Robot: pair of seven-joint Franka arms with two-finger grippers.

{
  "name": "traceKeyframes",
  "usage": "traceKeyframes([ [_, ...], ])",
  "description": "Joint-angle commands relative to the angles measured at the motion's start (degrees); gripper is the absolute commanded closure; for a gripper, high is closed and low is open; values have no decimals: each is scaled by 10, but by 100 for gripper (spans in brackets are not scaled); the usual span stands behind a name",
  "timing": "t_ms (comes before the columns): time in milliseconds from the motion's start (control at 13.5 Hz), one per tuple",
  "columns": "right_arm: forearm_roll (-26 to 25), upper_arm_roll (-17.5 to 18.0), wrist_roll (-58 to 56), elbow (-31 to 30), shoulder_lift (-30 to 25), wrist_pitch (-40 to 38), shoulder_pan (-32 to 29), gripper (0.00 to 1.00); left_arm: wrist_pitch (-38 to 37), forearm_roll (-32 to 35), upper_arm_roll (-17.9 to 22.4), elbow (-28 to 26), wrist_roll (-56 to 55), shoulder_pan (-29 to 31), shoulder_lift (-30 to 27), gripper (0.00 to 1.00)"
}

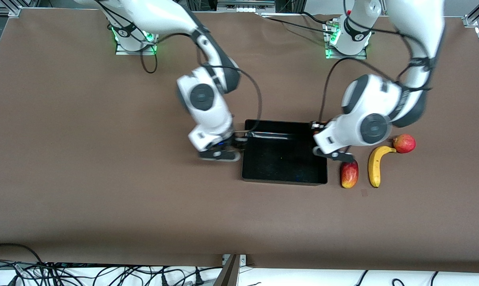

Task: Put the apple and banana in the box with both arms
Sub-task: 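Slide the box with the right gripper while the left gripper carries the apple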

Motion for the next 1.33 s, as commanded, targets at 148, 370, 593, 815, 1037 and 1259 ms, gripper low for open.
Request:
traceKeyframes([
  [148,7,-73,-167,-26,-161,-212,-62,0,97,-1,7,12,-30,-20,94,83],
  [370,7,-147,-274,-62,-222,-283,-64,0,114,0,8,11,-96,-43,117,38],
  [593,-31,-167,-275,-132,-297,-303,-63,0,94,18,11,14,-124,-50,97,0],
  [815,-93,-40,-276,-183,-370,-298,-181,0,-16,22,32,41,-123,-24,38,0],
  [1037,-110,63,-290,-208,-395,-296,-296,0,-113,126,50,99,-62,19,29,0],
  [1259,-111,113,-298,-207,-395,-294,-342,0,-58,168,50,90,102,89,44,0],
])
